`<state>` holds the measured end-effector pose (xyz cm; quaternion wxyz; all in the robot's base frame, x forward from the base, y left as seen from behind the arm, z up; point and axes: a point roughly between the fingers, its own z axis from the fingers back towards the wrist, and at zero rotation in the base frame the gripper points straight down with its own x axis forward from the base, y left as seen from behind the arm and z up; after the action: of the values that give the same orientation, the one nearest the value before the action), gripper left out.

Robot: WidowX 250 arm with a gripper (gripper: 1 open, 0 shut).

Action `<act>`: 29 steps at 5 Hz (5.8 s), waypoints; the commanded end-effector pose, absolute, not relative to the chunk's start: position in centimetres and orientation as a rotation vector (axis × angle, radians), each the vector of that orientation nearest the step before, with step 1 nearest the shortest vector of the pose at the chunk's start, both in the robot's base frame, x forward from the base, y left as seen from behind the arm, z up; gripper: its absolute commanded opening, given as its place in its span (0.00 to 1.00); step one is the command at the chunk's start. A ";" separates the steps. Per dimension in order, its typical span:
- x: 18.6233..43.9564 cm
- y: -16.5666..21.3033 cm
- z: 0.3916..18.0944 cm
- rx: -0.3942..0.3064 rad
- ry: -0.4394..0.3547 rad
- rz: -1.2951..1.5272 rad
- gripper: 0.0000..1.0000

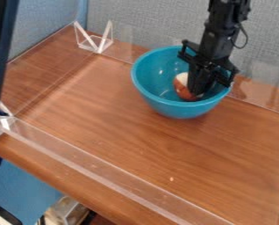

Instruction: Remove the mushroom from inside the blue bowl and put it on the table

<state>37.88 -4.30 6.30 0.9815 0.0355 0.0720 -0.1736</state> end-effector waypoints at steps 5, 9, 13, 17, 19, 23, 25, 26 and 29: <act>38.3 -6.1 10.4 0.141 0.083 -0.419 0.00; 38.3 -6.7 10.4 0.140 0.070 -0.470 0.00; 35.5 -4.6 17.6 0.194 -0.009 -0.381 0.00; 37.4 -3.3 14.6 0.158 0.063 -0.313 1.00; 38.6 -3.3 11.7 0.144 0.097 -0.306 1.00; 39.3 -2.7 8.9 0.134 0.146 -0.290 0.00; 39.2 -2.7 9.0 0.132 0.145 -0.281 0.00; 39.0 -2.6 9.7 0.135 0.137 -0.275 0.00; 38.6 -2.6 12.0 0.142 0.110 -0.253 0.00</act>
<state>37.87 -2.88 7.82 0.9823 0.0694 0.1138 -0.1317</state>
